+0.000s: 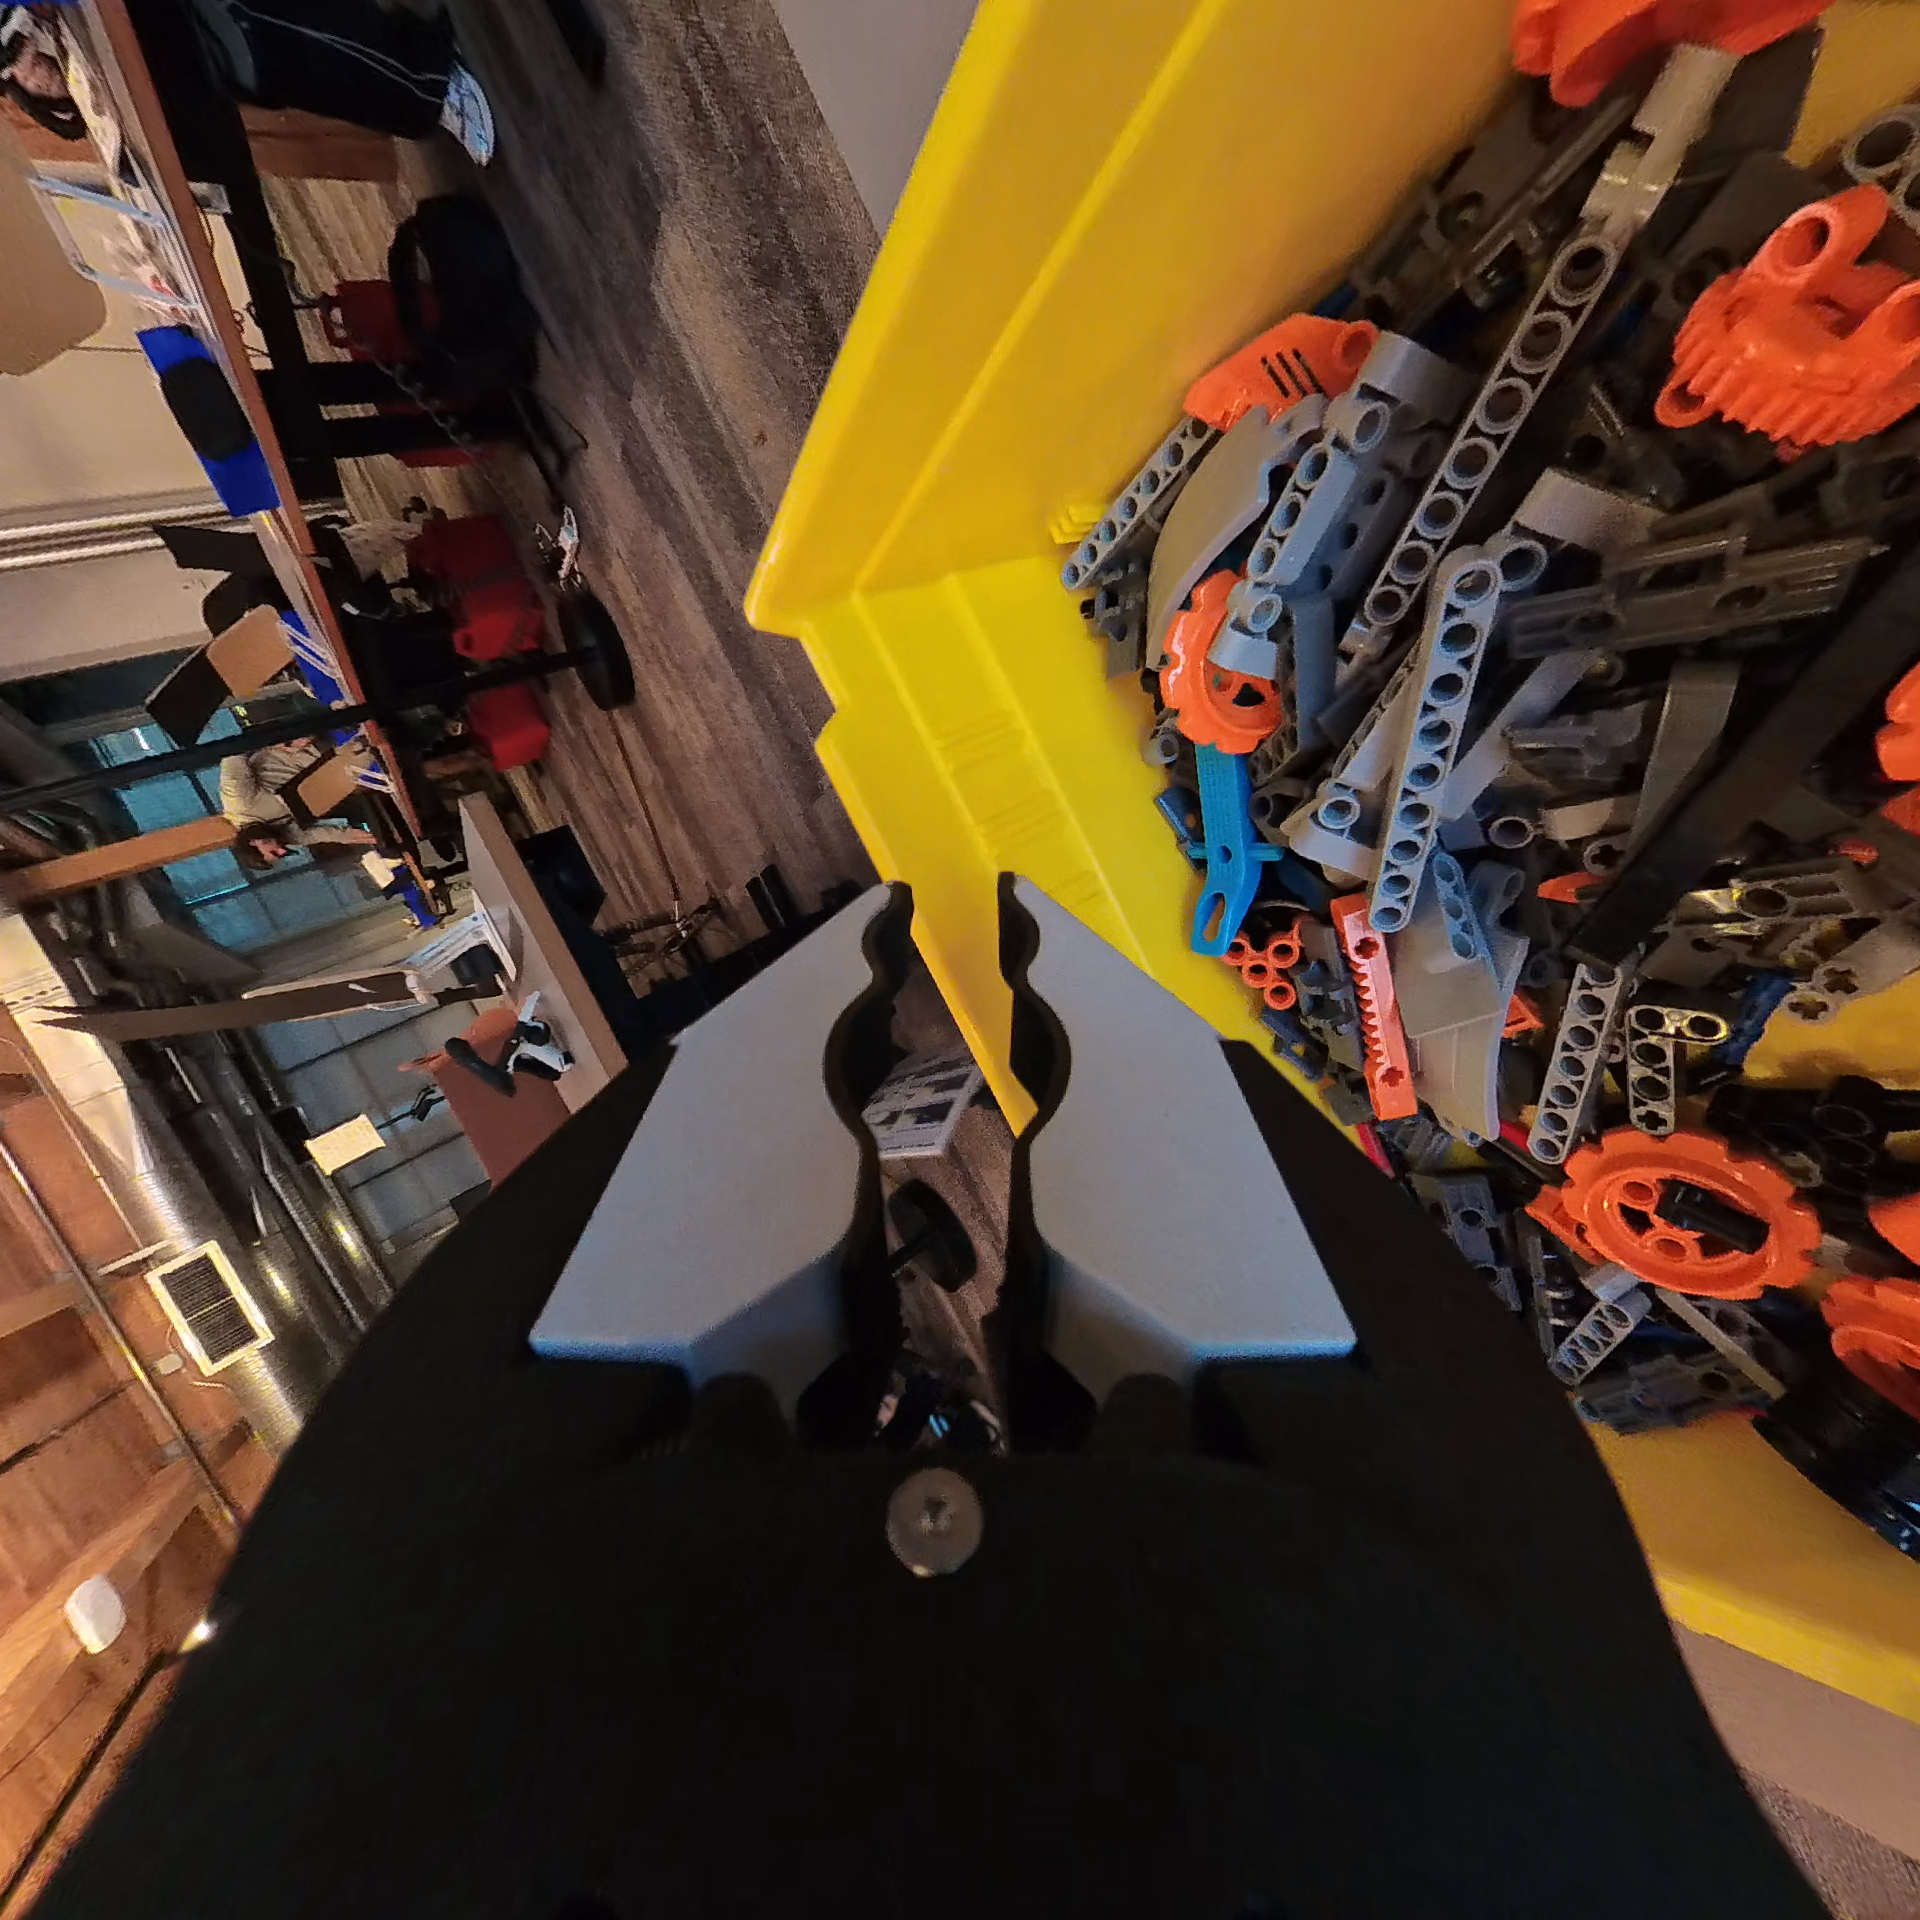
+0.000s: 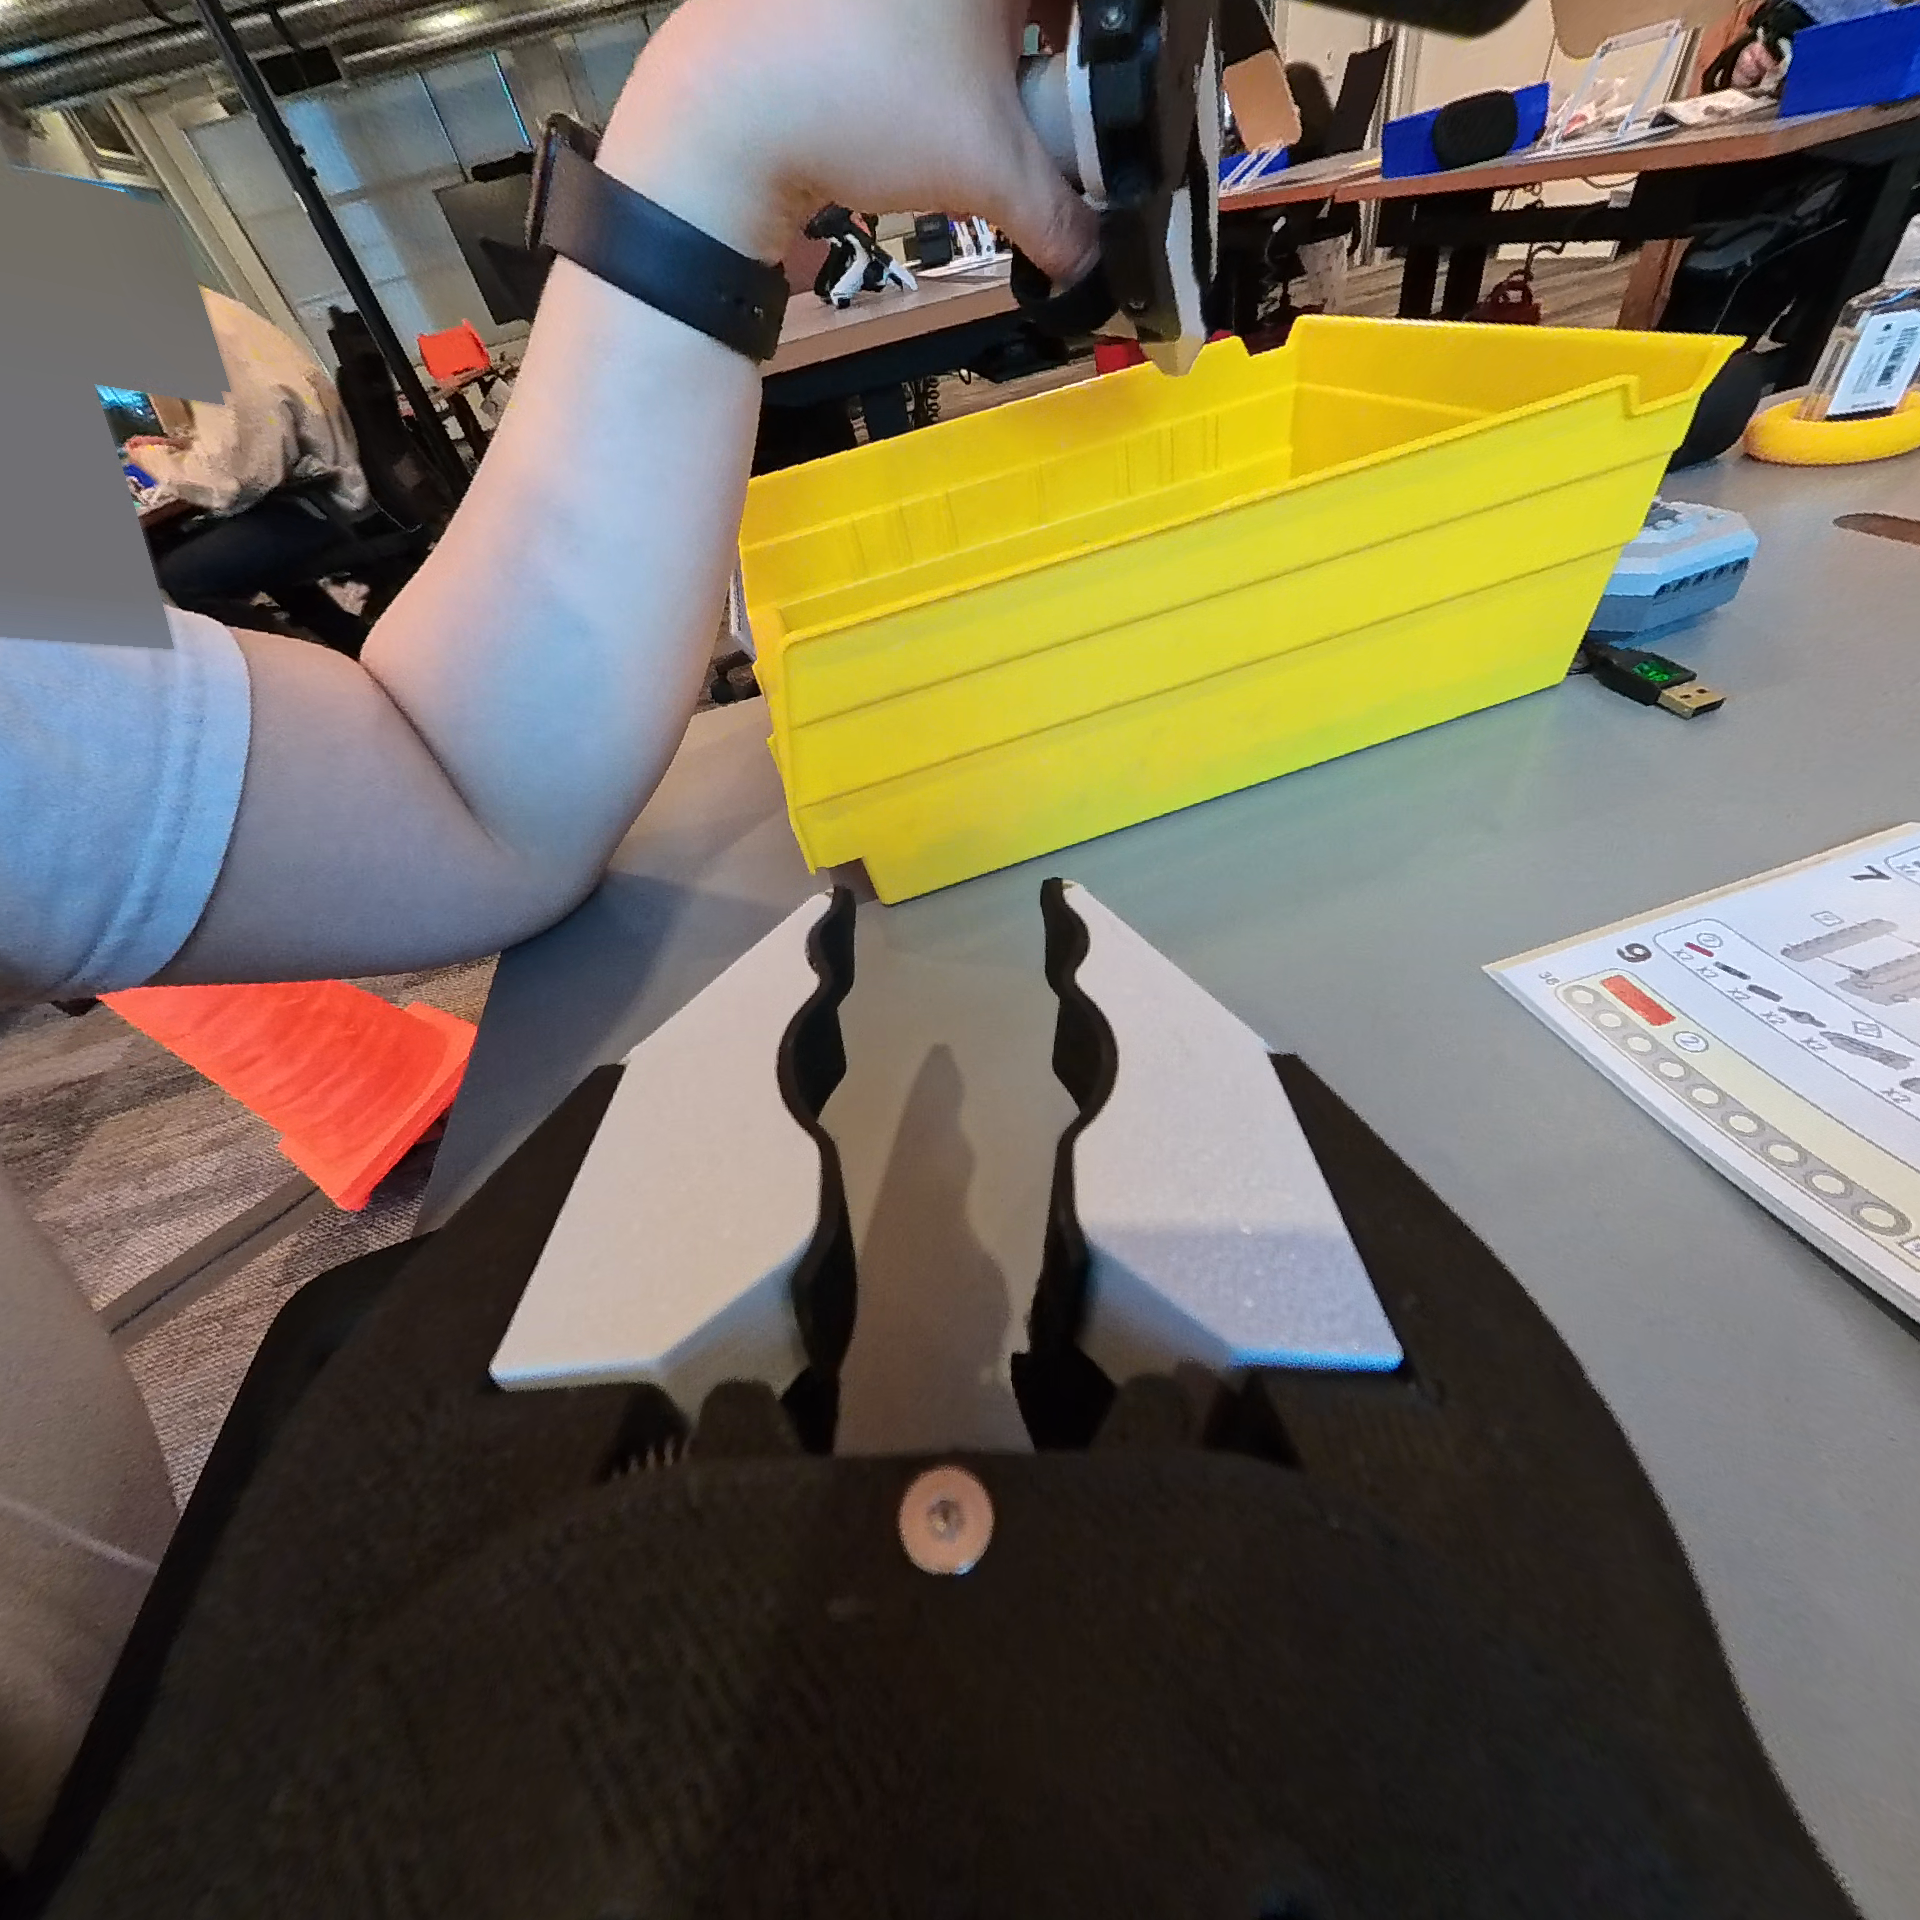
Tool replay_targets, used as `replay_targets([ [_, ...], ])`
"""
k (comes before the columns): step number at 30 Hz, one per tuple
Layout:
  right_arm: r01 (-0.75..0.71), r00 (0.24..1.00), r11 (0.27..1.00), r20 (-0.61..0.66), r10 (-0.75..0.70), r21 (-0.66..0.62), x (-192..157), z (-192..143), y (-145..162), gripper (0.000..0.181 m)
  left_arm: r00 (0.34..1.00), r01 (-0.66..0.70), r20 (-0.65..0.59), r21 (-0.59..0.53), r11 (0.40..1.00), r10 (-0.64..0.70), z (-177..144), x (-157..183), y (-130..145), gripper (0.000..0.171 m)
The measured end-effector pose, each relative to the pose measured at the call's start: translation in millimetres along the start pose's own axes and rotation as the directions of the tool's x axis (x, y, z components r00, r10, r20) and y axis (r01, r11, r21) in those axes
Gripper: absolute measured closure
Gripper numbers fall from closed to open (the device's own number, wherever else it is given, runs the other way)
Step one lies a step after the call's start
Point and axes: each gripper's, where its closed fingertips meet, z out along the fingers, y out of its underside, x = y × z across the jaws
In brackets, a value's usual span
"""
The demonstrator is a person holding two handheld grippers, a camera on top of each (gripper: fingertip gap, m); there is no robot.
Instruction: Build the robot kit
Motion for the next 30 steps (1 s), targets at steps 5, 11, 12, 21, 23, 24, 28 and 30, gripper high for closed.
replay_targets([
  [5, 0.000, 1.000, 1.000, 0.003, 0.000, 0.002, -1, 0, 0, 0.145, 0.999, -0.032, -0.015, -0.019, 0.999, 0.032, 2, 6, 1, 0.157],
  [11, -0.013, 1.000, 1.000, 0.008, 0.013, -0.007, 0, 1, 2, 0.145, 0.964, -0.006, -0.266, 0.034, 0.999, 0.015, -4, 47, -1, 0.169],
  [12, -0.013, 1.000, 1.000, 0.008, 0.013, -0.009, 0, 1, 2, 0.145, 0.934, 0.018, -0.358, 0.055, 0.998, 0.002, -9, 59, 0, 0.170],
  [21, -0.046, 0.999, 0.999, 0.025, 0.046, -0.009, 0, 1, 3, 0.145, 0.723, 0.270, -0.685, 0.396, 0.877, 0.087, -60, 78, -55, 0.120],
  [23, -0.060, 0.998, 0.998, 0.028, 0.060, -0.009, 0, 1, 3, 0.145, 0.755, 0.160, -0.643, 0.368, 0.916, 0.126, -43, 90, -53, 0.115],
  [24, -0.064, 0.998, 0.998, 0.030, 0.064, -0.007, 0, 1, 3, 0.145, 0.757, 0.104, -0.637, 0.342, 0.934, 0.149, -34, 99, -49, 0.114],
  [28, -0.063, 0.997, 0.998, 0.037, 0.064, -0.013, -1, 1, 4, 0.145, 0.722, 0.045, -0.670, 0.294, 0.955, 0.173, -23, 117, -51, 0.115],
  [30, -0.070, 0.997, 0.997, 0.040, 0.070, -0.013, -1, 1, 4, 0.145, 0.712, 0.069, -0.684, 0.292, 0.954, 0.158, -25, 117, -54, 0.112],
])
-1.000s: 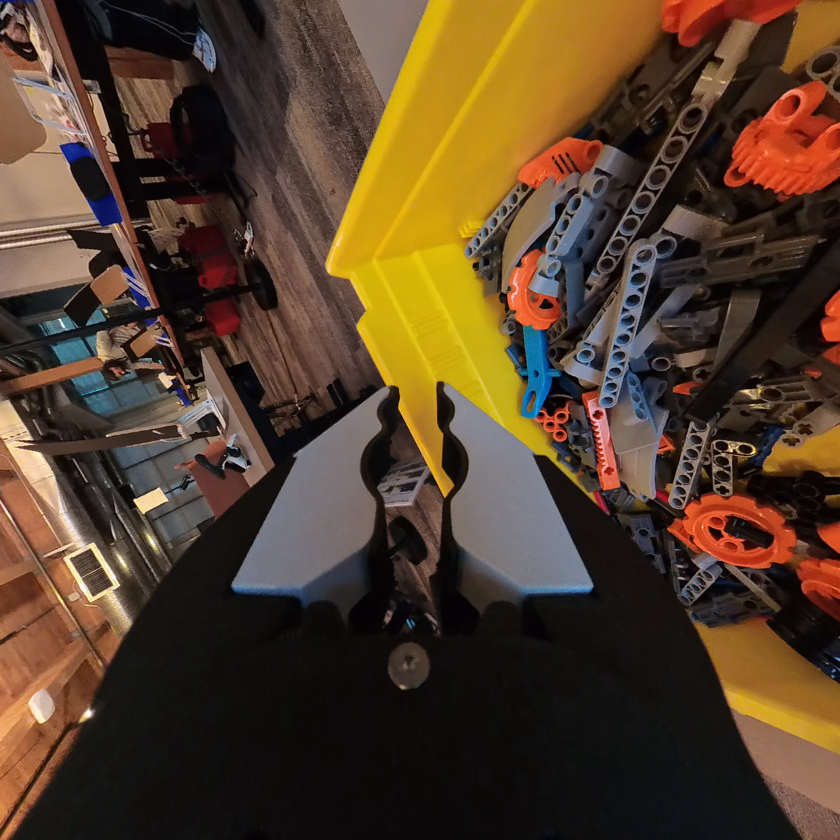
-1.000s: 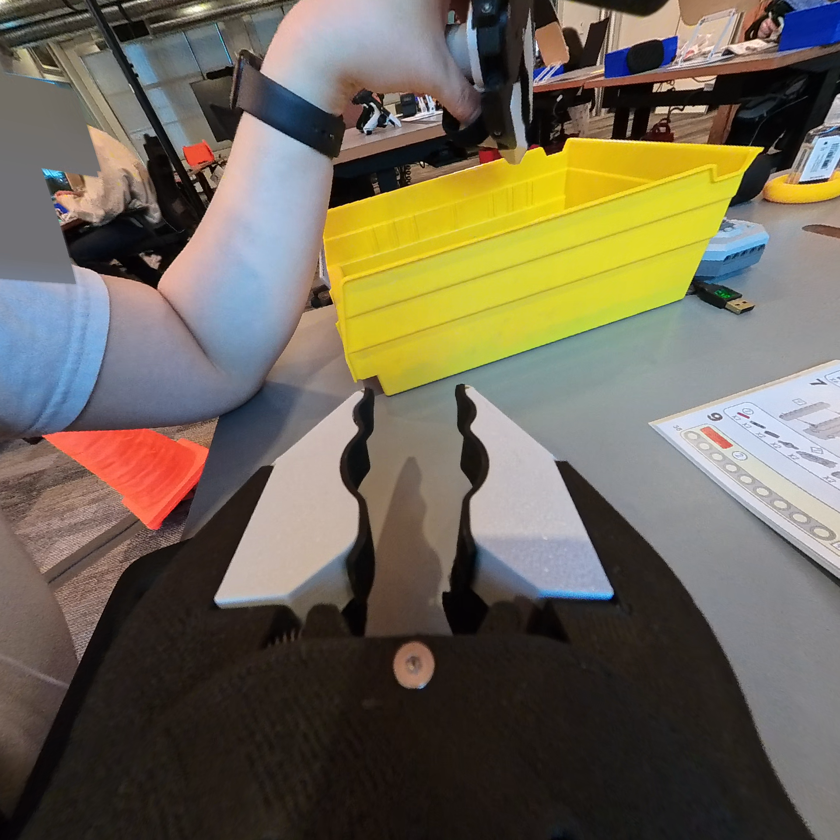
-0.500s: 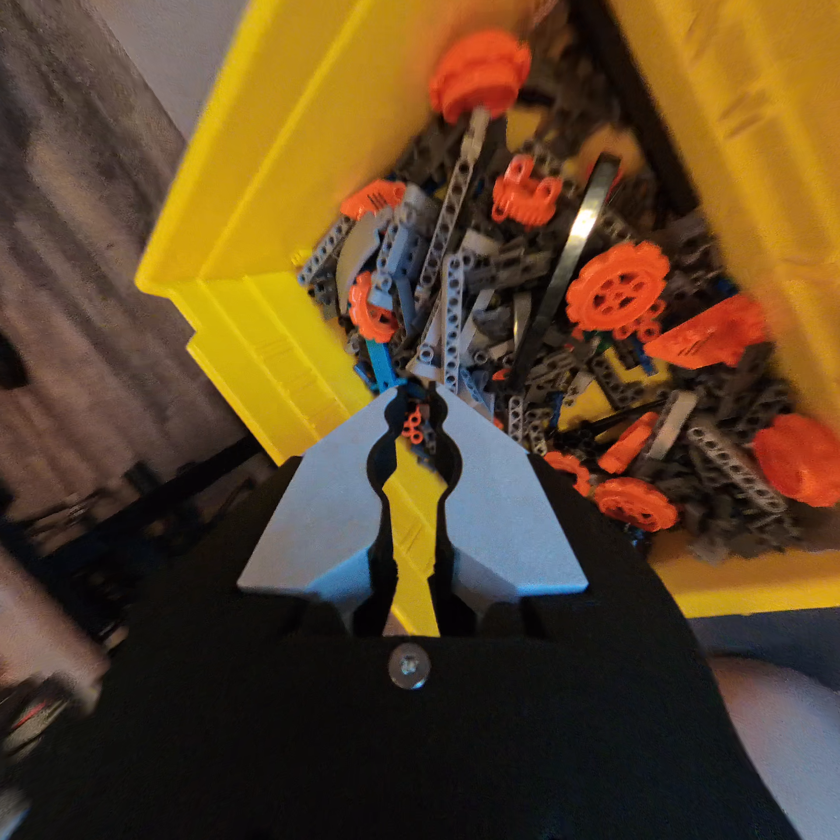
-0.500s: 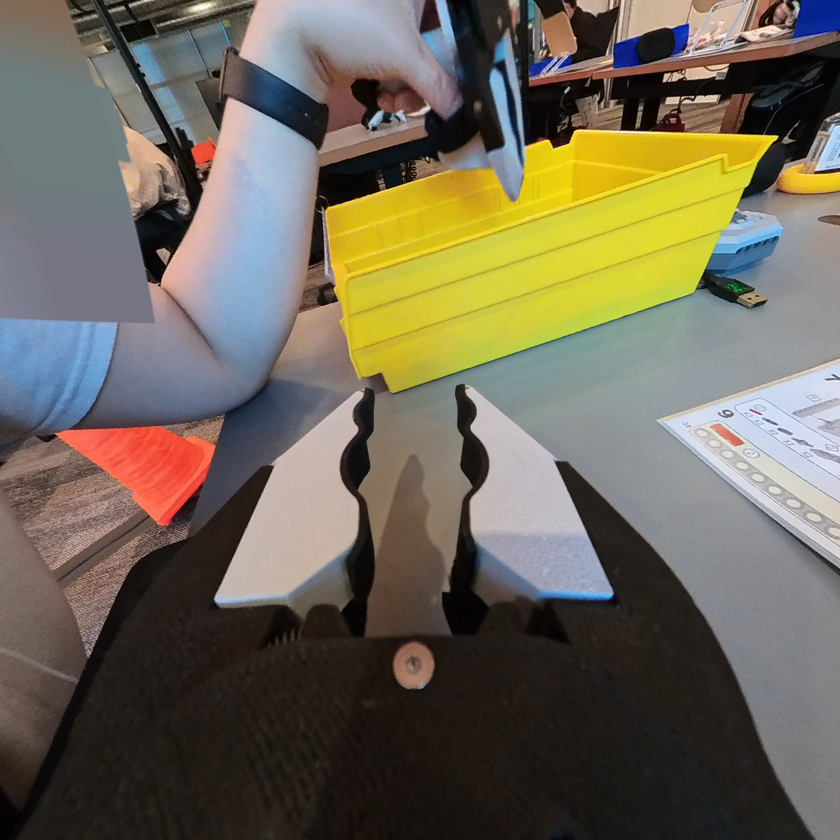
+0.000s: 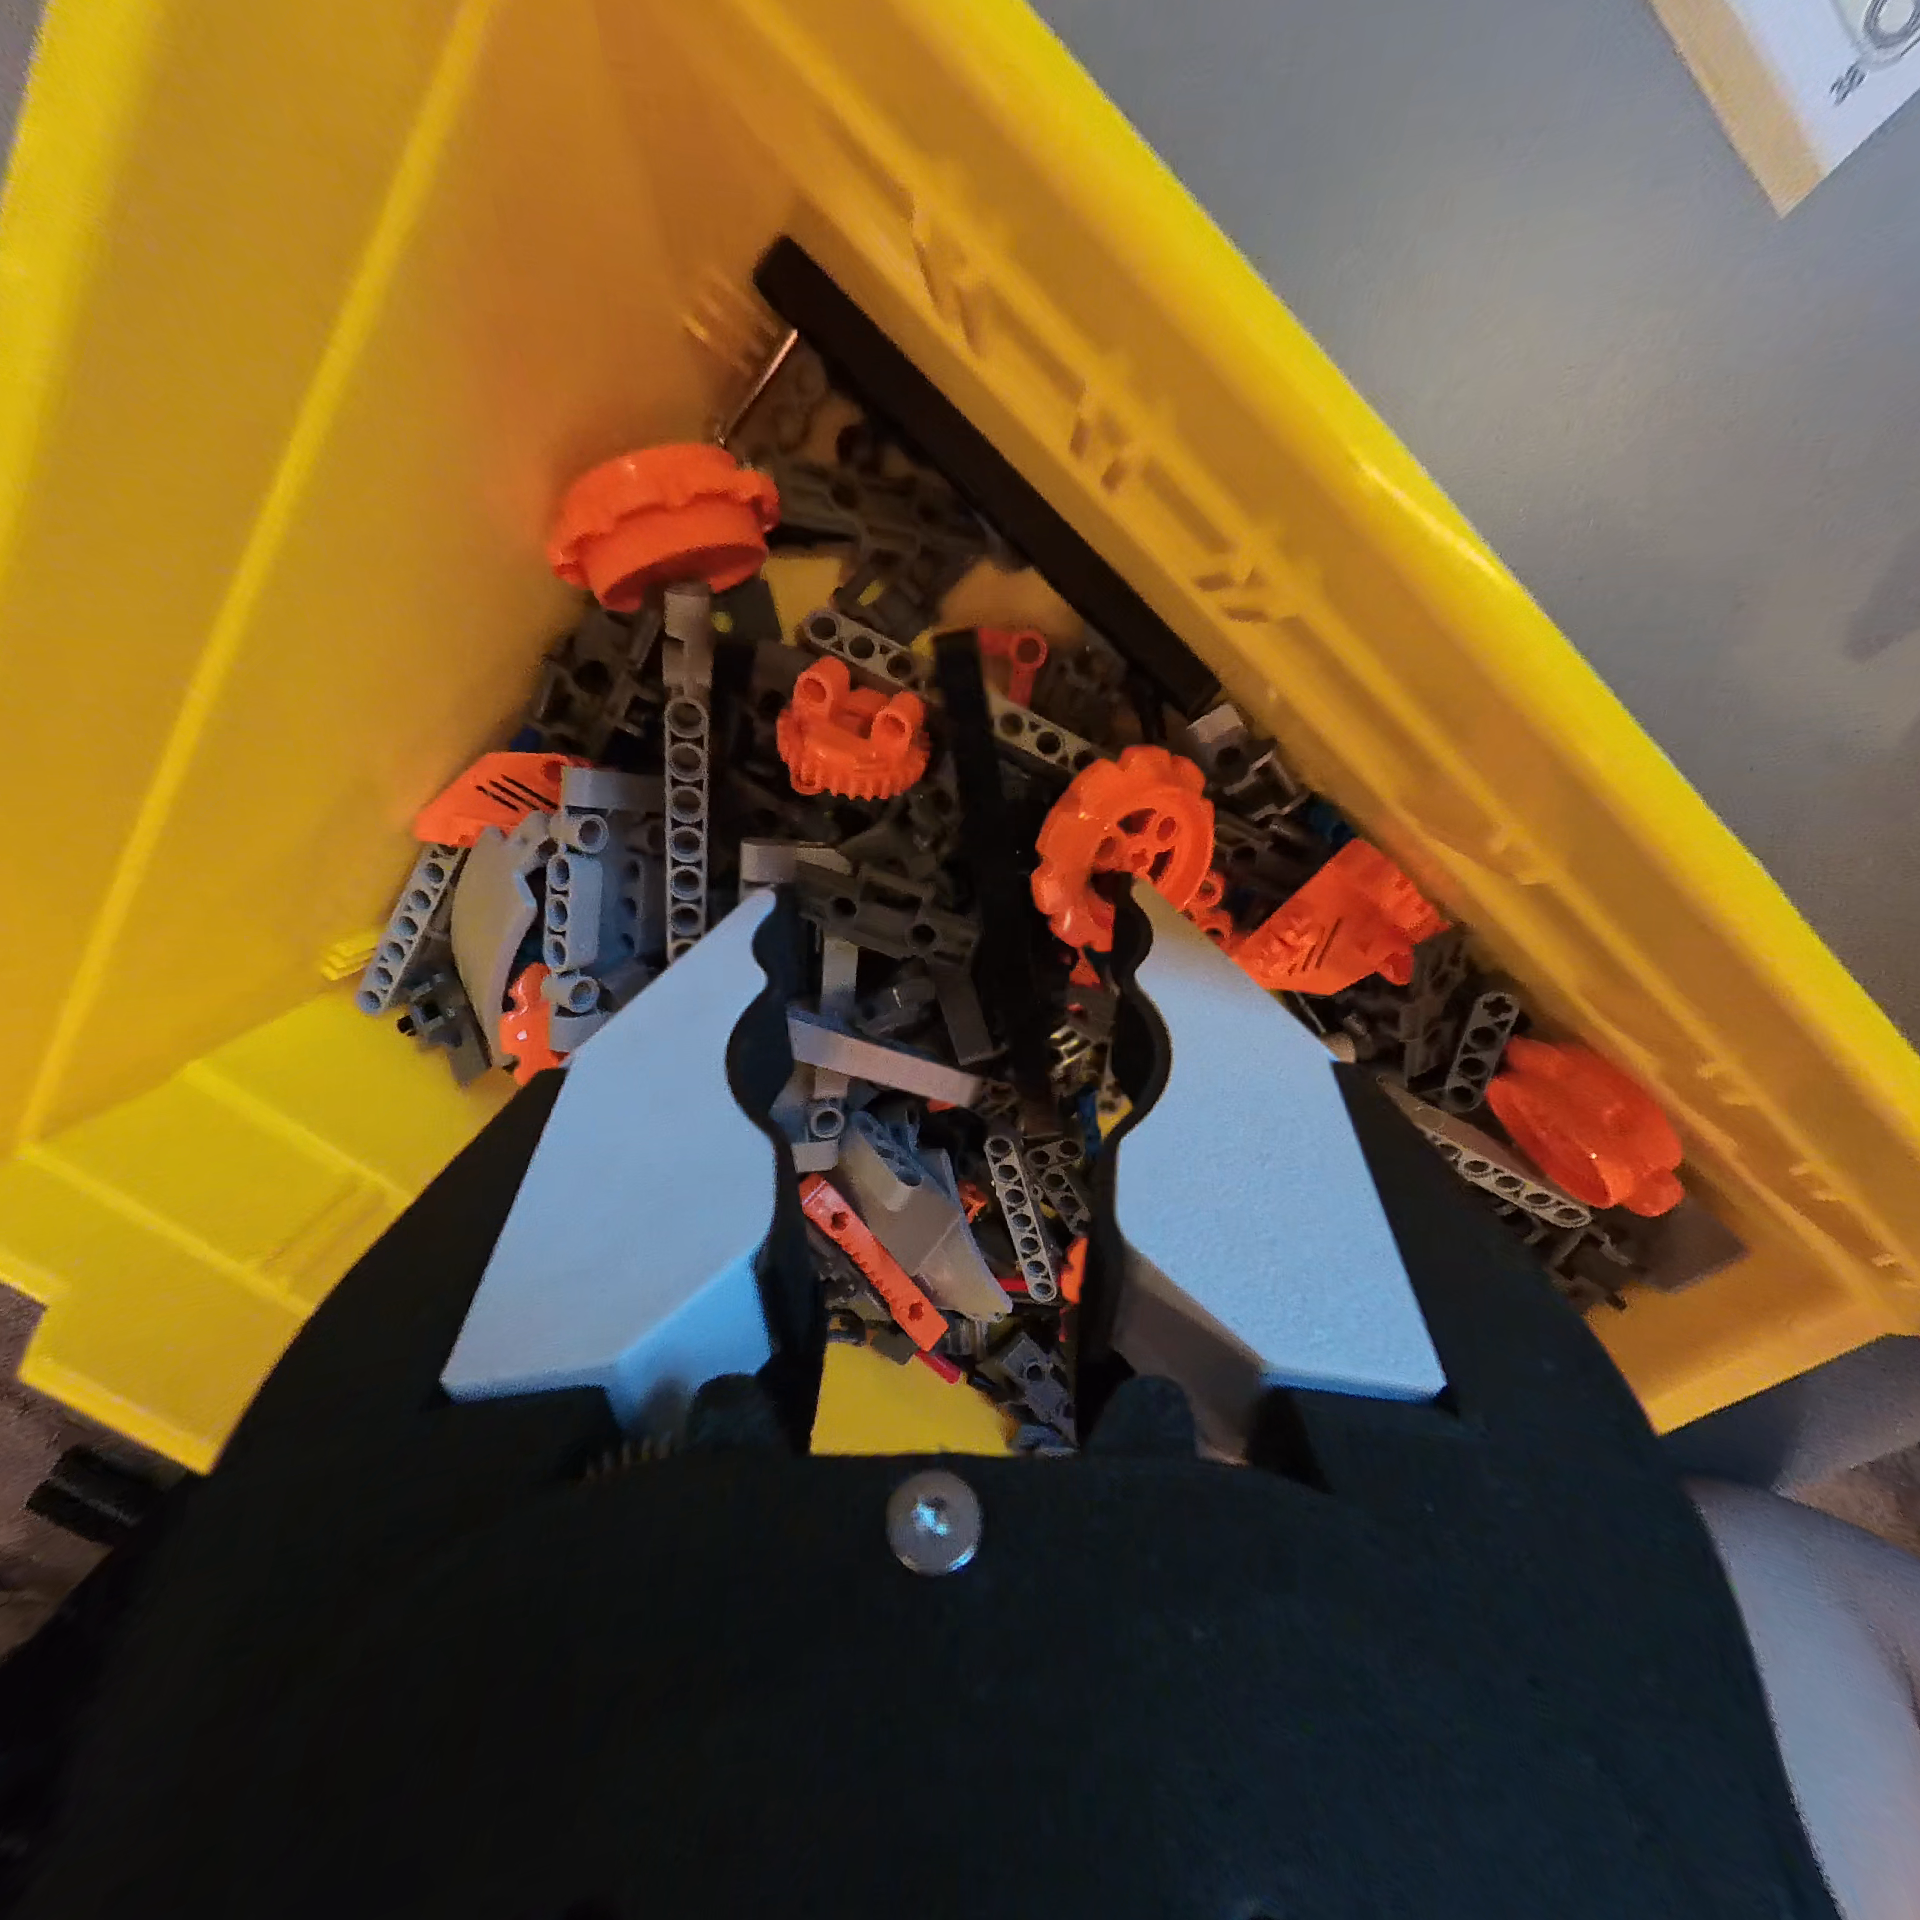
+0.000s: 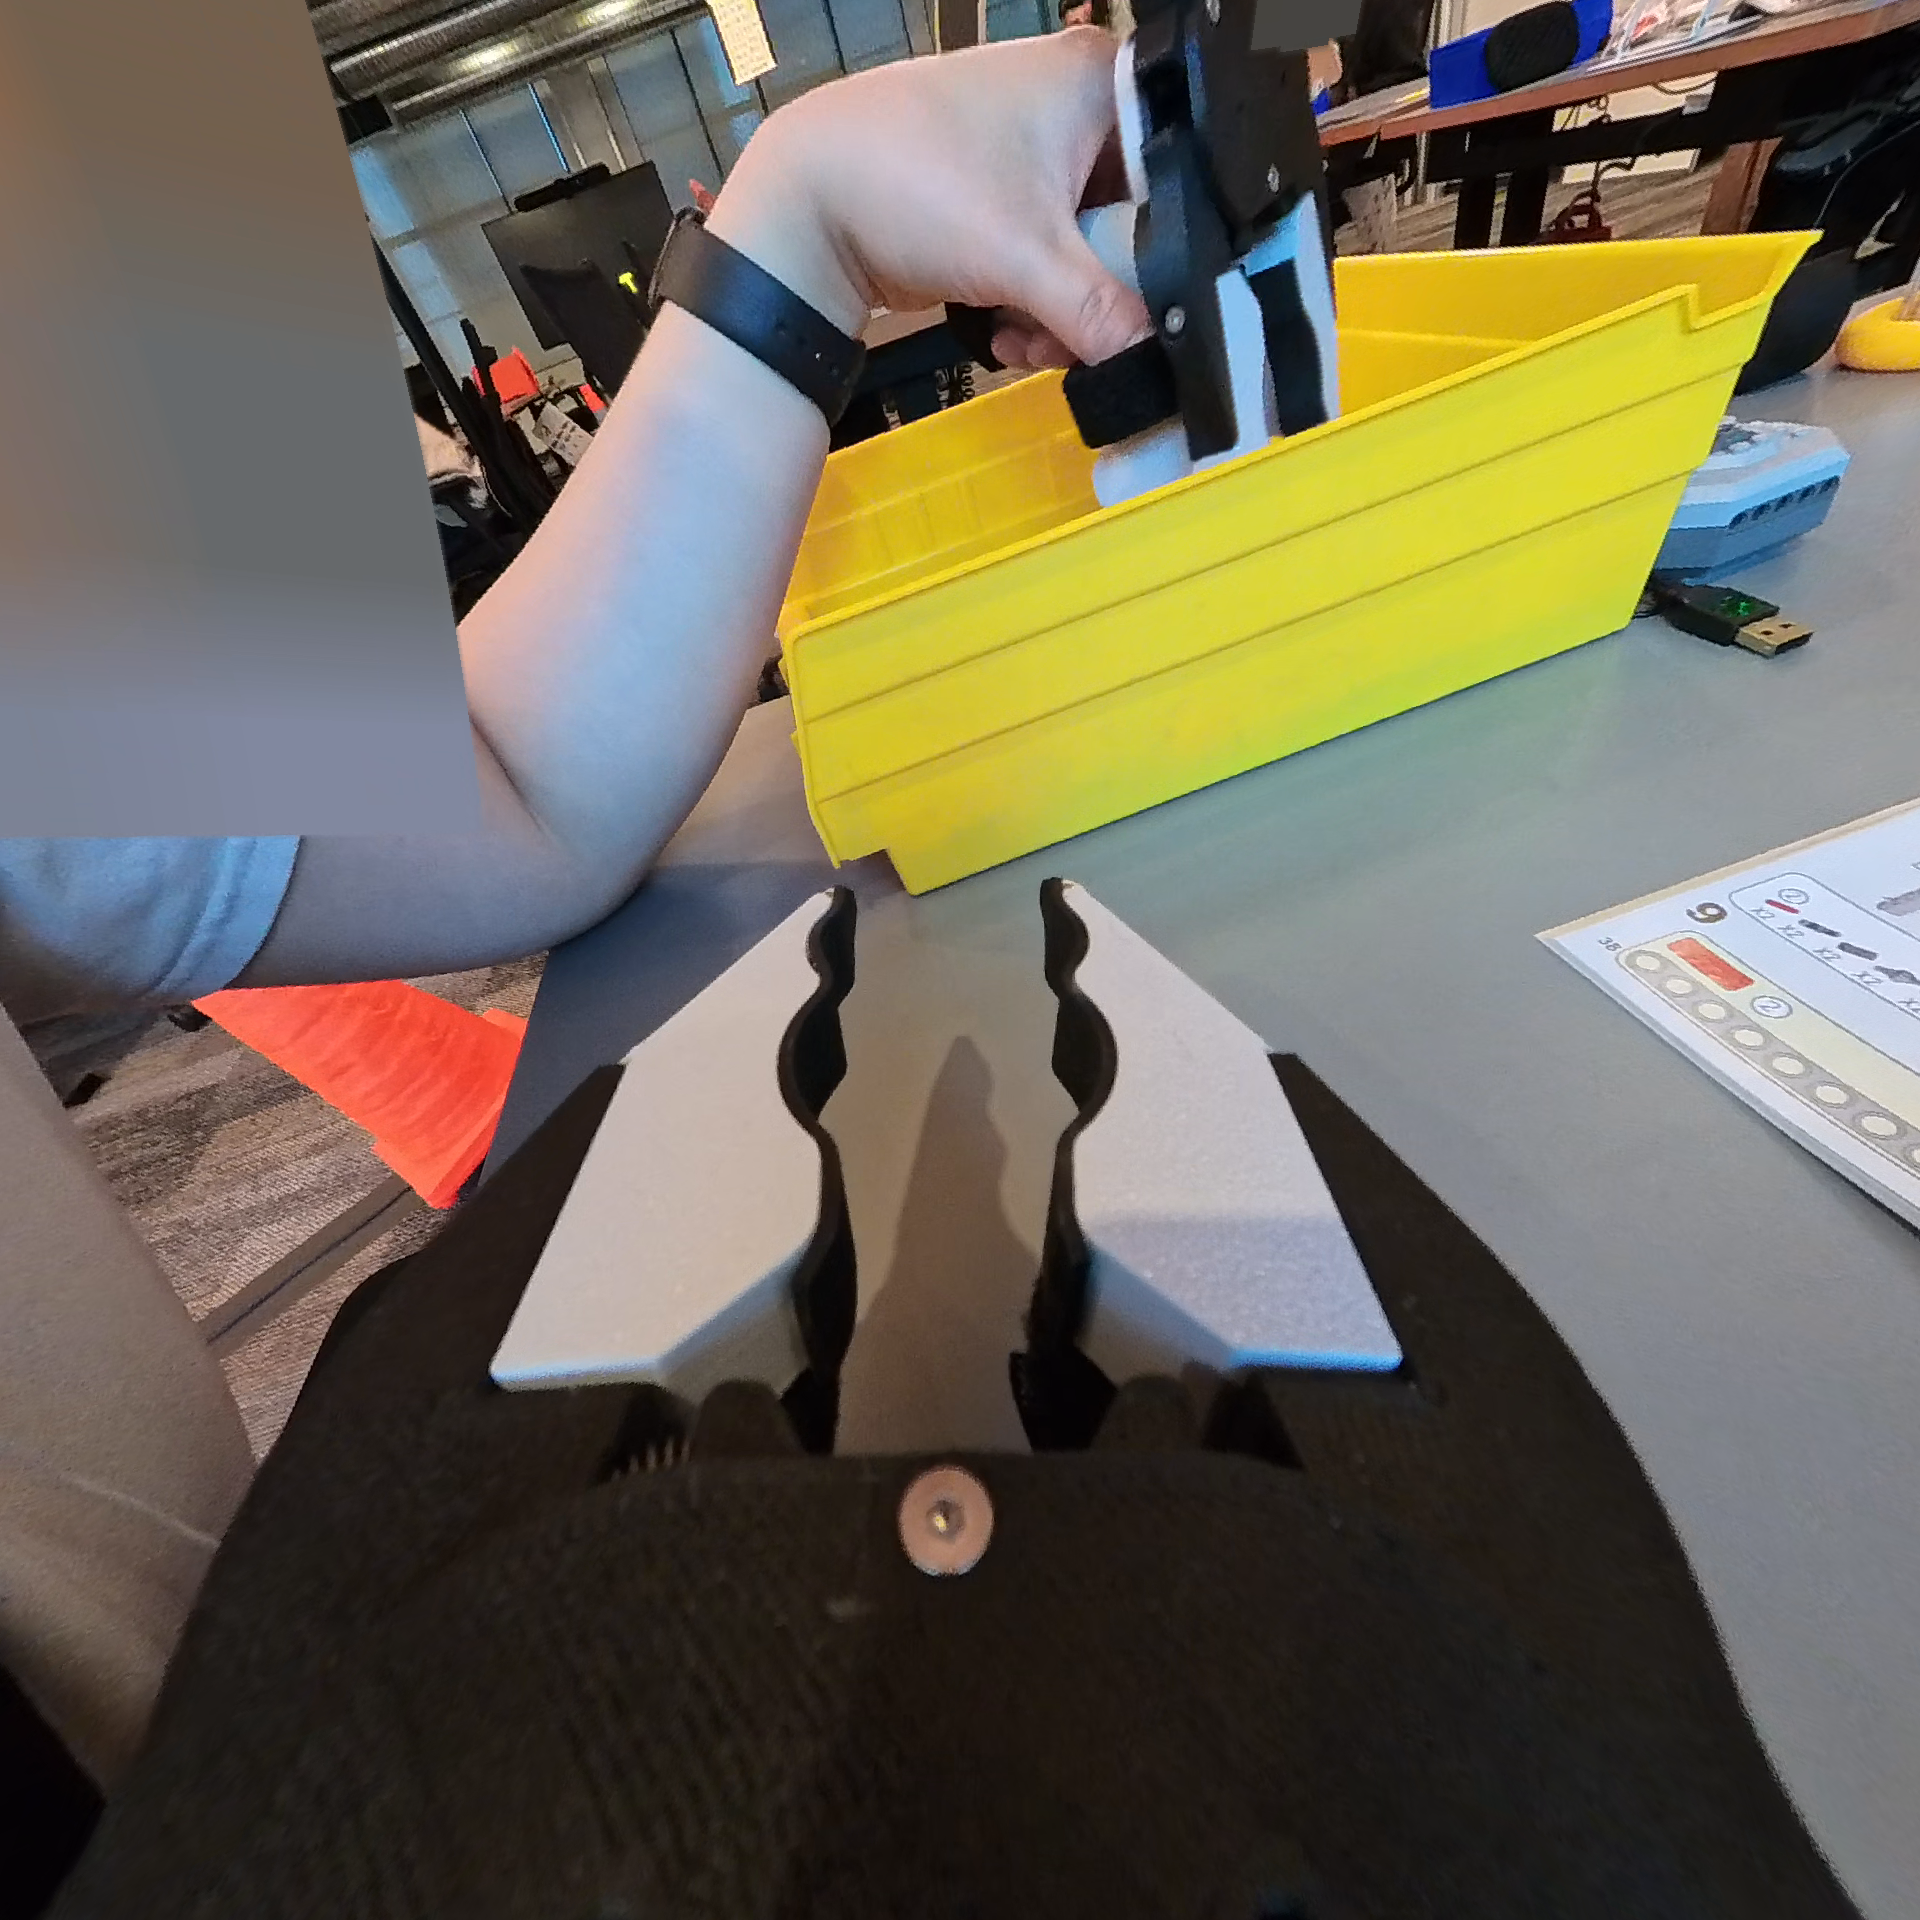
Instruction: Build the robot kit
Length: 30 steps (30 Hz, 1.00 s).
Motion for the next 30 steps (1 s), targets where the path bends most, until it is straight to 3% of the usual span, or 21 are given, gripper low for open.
replay_targets([
  [5, -0.028, 1.000, 1.000, 0.011, 0.028, -0.006, 0, 1, 2, 0.146, 0.998, -0.032, -0.057, 0.018, 0.999, 0.033, 2, 11, -2, 0.110],
  [10, -0.029, 0.999, 1.000, 0.017, 0.029, -0.013, -1, 1, 3, 0.146, 0.995, -0.048, -0.096, -0.119, 0.992, 0.037, 11, 17, 29, 0.114],
  [17, -0.043, 0.999, 0.999, 0.027, 0.043, -0.017, -2, 1, 4, 0.146, 0.985, -0.021, -0.171, -0.219, 0.976, -0.017, 3, 28, 63, 0.163],
  [23, -0.054, 0.998, 0.998, 0.034, 0.054, -0.020, -2, 2, 5, 0.147, 0.965, 0.092, -0.209, -0.289, 0.953, -0.156, -10, 37, 86, 0.166],
  [26, -0.058, 0.998, 0.998, 0.038, 0.059, -0.022, -3, 2, 5, 0.147, 0.967, 0.154, -0.153, -0.292, 0.944, -0.205, -17, 27, 93, 0.166],
  [30, -0.064, 0.997, 0.998, 0.041, 0.065, -0.024, -3, 2, 5, 0.147, 0.975, 0.195, -0.066, -0.226, 0.955, -0.214, -24, 11, 83, 0.143],
])
